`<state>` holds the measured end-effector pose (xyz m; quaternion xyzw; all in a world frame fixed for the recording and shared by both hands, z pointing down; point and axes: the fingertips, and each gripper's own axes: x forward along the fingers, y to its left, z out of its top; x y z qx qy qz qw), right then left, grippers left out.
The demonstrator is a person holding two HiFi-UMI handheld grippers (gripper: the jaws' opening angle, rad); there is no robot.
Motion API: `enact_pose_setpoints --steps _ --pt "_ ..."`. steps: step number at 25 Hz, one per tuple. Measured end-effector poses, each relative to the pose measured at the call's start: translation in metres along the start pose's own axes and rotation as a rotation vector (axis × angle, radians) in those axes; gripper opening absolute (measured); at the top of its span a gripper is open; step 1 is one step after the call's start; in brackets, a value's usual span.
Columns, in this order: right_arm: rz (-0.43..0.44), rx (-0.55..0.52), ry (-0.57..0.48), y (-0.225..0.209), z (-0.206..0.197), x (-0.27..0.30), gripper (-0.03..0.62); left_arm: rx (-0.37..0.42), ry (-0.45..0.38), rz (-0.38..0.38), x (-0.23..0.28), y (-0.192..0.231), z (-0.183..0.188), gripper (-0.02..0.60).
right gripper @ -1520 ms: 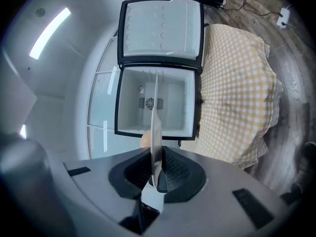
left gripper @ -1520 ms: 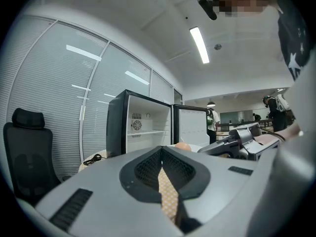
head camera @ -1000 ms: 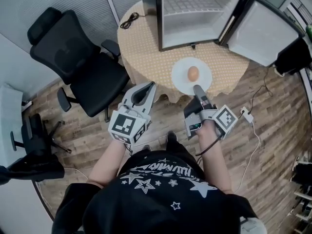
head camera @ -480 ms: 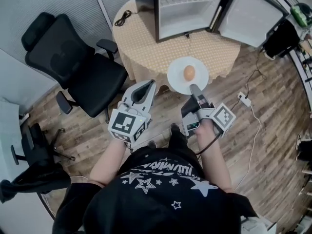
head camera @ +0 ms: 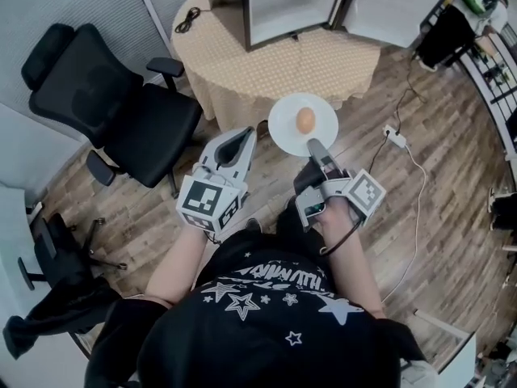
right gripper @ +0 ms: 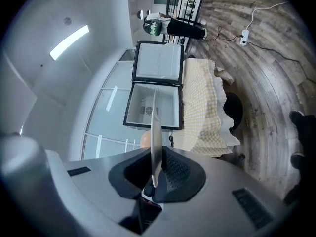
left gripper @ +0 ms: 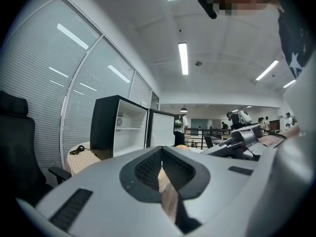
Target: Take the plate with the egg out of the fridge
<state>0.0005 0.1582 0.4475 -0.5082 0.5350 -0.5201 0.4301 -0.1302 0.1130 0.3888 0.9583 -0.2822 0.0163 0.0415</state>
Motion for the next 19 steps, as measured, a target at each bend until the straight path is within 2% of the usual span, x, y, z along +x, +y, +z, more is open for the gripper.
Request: enact_pose_setpoints --steps 11,19 --pt "0.003 -0.008 -0.007 -0.001 0.011 -0.048 0.052 0.005 0.005 -0.003 -0.007 -0.041 -0.002 0.008" --pt "0.0 -0.009 0.014 -0.009 0.039 -0.113 0.052 0.007 0.017 0.001 -0.011 -0.114 -0.003 0.008"
